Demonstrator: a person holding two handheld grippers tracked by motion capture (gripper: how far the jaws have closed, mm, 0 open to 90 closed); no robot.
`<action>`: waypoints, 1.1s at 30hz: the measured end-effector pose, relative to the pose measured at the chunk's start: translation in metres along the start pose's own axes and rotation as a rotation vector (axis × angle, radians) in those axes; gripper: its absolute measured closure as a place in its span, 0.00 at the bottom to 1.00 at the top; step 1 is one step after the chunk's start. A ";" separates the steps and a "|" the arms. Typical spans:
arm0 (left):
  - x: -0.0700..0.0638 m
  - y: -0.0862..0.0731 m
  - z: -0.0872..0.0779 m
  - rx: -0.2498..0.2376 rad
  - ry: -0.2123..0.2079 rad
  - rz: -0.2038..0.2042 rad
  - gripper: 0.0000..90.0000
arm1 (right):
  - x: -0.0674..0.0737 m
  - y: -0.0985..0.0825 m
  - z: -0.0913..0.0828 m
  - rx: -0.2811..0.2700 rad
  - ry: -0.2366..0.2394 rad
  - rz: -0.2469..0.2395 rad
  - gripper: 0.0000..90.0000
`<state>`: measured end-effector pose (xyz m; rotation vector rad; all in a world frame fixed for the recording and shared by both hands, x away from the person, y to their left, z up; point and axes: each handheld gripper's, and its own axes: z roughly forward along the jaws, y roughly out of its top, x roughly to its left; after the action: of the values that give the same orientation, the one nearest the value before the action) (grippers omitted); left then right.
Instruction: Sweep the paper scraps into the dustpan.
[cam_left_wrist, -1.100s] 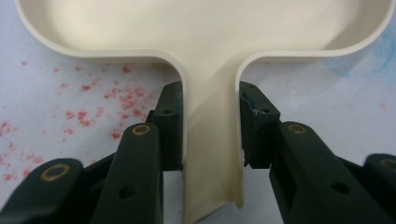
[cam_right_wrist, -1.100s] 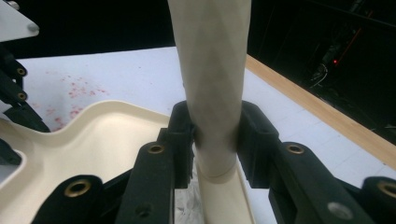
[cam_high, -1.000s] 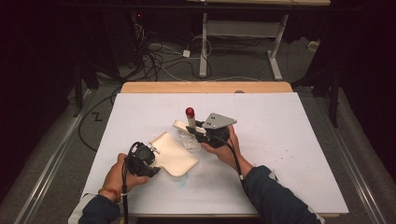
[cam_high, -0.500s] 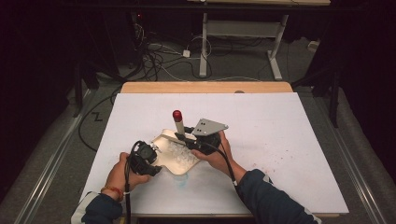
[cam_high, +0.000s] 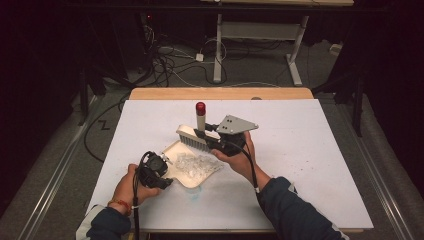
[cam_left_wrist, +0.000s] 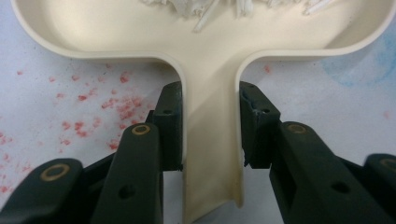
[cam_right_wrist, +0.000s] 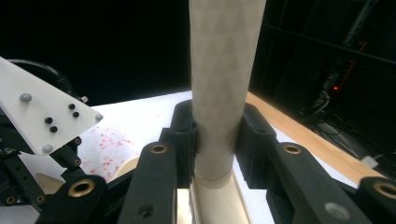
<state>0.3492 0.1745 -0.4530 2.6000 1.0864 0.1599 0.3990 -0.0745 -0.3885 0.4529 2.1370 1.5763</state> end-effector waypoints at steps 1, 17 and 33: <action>0.000 0.000 0.000 0.002 -0.002 0.001 0.70 | -0.001 0.001 -0.003 0.005 -0.007 0.004 0.79; 0.002 0.000 0.001 0.000 -0.006 0.011 0.70 | -0.008 -0.028 -0.082 0.154 -0.272 0.018 0.79; 0.000 0.001 0.000 0.008 0.008 0.007 0.71 | 0.016 -0.044 -0.063 0.186 -0.241 0.057 0.79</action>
<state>0.3498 0.1732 -0.4526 2.6132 1.0830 0.1682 0.3519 -0.1306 -0.4176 0.7315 2.1062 1.2827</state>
